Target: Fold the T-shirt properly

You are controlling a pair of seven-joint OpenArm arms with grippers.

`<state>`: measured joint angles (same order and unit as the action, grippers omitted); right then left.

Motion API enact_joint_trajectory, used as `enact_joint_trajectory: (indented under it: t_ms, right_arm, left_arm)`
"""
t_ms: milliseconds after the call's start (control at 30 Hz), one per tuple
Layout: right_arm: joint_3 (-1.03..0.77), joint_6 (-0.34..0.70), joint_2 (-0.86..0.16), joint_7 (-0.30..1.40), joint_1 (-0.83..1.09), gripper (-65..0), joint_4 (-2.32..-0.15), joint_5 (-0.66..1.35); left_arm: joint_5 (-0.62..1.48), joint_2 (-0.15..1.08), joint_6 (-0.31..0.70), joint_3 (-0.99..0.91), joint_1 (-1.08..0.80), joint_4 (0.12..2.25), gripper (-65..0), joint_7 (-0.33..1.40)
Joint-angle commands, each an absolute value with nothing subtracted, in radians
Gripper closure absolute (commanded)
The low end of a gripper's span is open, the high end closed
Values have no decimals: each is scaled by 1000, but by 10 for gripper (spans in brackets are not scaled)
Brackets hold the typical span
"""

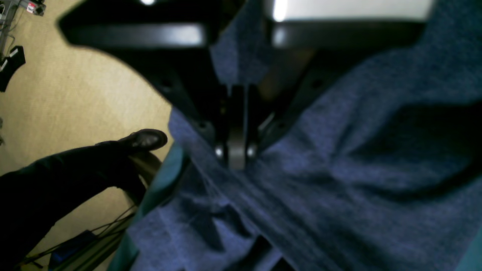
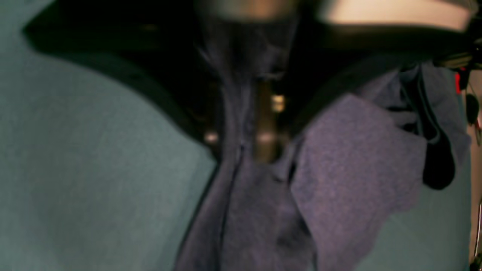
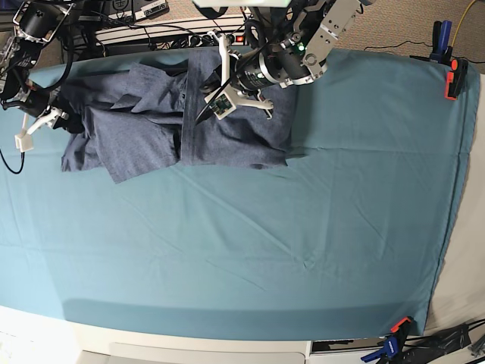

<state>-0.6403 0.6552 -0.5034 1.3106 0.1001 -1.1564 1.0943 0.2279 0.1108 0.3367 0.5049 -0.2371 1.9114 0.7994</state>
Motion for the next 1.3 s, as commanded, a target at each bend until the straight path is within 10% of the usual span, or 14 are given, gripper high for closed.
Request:
enact_joint_trajectory:
  t_ms: [0, 667, 1267]
  right_arm:
    - [-642, 658, -524, 1332, 99, -25, -1163, 1085]
    - [-642, 698, -524, 1396, 100, 0, -1201, 1465]
    - [-642, 698, -360, 1396, 363, 0, -1892, 1415]
  left_arm:
    - [239, 102, 341, 508, -233, 1928, 0, 777]
    - [238, 103, 341, 508, -233, 1959, 0, 834]
    - [218, 178, 367, 507, -253, 2009, 0, 876]
